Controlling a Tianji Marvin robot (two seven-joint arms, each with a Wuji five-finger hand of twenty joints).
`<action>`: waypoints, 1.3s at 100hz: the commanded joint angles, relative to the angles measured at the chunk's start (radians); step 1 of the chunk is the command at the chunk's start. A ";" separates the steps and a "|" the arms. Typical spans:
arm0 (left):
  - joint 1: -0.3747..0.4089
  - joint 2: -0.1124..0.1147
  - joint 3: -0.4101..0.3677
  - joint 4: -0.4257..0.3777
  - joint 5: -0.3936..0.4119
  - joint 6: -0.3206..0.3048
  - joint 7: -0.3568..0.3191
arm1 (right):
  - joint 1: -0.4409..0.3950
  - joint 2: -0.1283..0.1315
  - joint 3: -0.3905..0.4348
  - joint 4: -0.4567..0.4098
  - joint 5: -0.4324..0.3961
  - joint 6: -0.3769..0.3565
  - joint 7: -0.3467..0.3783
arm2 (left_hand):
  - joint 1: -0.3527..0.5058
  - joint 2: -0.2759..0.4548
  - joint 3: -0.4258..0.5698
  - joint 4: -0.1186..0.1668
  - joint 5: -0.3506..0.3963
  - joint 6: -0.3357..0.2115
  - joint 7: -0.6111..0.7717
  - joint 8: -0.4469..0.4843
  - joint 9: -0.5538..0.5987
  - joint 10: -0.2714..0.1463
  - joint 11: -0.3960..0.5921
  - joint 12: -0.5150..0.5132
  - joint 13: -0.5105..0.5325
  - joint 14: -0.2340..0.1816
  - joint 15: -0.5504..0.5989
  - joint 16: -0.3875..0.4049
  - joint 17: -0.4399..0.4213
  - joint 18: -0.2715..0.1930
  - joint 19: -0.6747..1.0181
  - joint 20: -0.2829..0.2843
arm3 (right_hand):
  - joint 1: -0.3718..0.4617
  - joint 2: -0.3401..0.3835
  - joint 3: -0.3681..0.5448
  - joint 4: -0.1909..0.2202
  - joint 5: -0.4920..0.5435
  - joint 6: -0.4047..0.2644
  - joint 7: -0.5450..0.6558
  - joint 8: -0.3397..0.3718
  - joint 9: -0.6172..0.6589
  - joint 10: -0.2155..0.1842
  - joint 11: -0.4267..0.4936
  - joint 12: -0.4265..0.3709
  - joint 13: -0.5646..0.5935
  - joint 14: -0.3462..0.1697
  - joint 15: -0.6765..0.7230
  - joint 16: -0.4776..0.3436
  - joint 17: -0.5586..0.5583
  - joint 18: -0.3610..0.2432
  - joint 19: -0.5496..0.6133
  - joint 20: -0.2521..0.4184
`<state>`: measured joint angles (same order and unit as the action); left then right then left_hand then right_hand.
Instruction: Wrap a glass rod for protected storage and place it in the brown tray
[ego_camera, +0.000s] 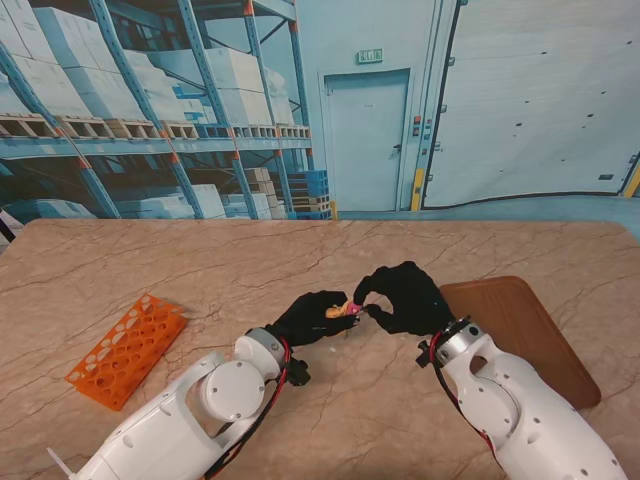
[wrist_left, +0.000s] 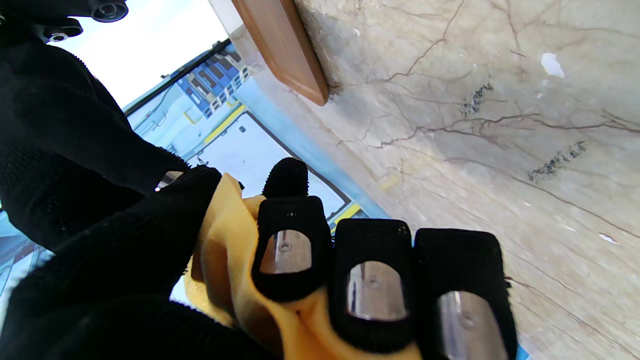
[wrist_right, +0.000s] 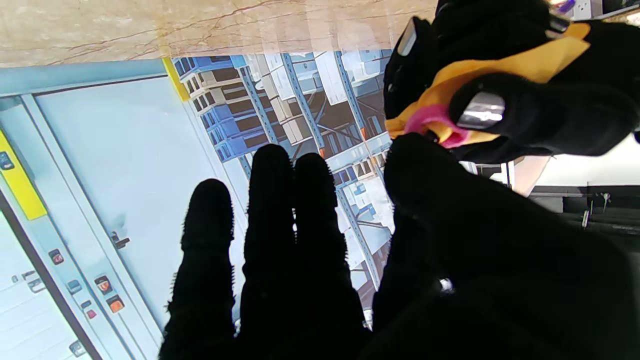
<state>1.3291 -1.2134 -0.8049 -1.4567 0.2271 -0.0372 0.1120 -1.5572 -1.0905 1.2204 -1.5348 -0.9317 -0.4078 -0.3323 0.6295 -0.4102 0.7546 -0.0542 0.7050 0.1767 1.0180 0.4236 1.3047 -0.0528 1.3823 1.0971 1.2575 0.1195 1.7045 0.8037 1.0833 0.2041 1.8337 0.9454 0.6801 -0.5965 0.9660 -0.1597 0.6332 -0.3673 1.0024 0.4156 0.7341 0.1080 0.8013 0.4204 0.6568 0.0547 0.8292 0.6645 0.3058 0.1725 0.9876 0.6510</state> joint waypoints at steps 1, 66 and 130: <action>0.004 -0.005 0.000 -0.005 0.000 0.005 0.000 | -0.001 -0.006 -0.004 0.001 0.003 0.000 0.011 | 0.037 -0.030 0.043 -0.034 -0.041 -0.031 0.032 -0.013 0.039 -0.042 0.024 0.008 0.013 0.003 0.098 0.007 0.031 -0.101 0.260 0.016 | -0.035 0.007 -0.017 -0.026 0.034 -0.035 0.053 0.005 -0.015 -0.004 0.012 0.002 0.001 -0.012 0.002 -0.003 -0.012 -0.002 -0.022 0.026; 0.007 -0.007 -0.002 -0.010 0.005 0.017 0.009 | -0.012 -0.004 0.006 -0.001 0.002 0.012 0.020 | 0.082 0.014 -0.015 -0.053 -0.040 -0.028 0.045 -0.026 0.040 -0.034 0.022 0.007 0.013 0.009 0.098 0.007 0.030 -0.093 0.260 0.017 | -0.031 0.047 -0.031 -0.036 0.048 -0.039 0.088 0.094 -0.011 -0.003 0.006 0.007 -0.001 -0.011 -0.001 -0.002 -0.014 0.002 -0.025 0.030; 0.009 -0.008 -0.004 -0.011 0.002 0.015 0.010 | -0.025 -0.002 0.015 -0.007 -0.015 0.018 0.011 | 0.088 0.038 -0.037 -0.057 -0.042 -0.027 0.045 -0.027 0.040 -0.033 0.022 0.007 0.012 0.011 0.099 0.007 0.030 -0.091 0.260 0.017 | -0.034 0.039 -0.017 -0.037 0.052 -0.035 0.076 0.098 -0.013 -0.004 0.000 0.009 -0.003 -0.012 -0.006 -0.002 -0.016 0.005 -0.030 0.033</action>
<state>1.3337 -1.2155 -0.8043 -1.4577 0.2327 -0.0233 0.1190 -1.5711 -1.0936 1.2360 -1.5419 -0.9384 -0.3911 -0.3215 0.6834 -0.4103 0.7265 -0.0963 0.6936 0.1766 1.0324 0.4008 1.3047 -0.0503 1.3788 1.0971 1.2575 0.1194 1.7046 0.8037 1.0833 0.2036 1.8337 0.9454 0.6412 -0.5903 0.9366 -0.1662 0.6535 -0.3712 1.0120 0.4719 0.7341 0.1080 0.8032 0.4204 0.6568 0.0547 0.8292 0.6645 0.3001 0.1726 0.9803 0.6621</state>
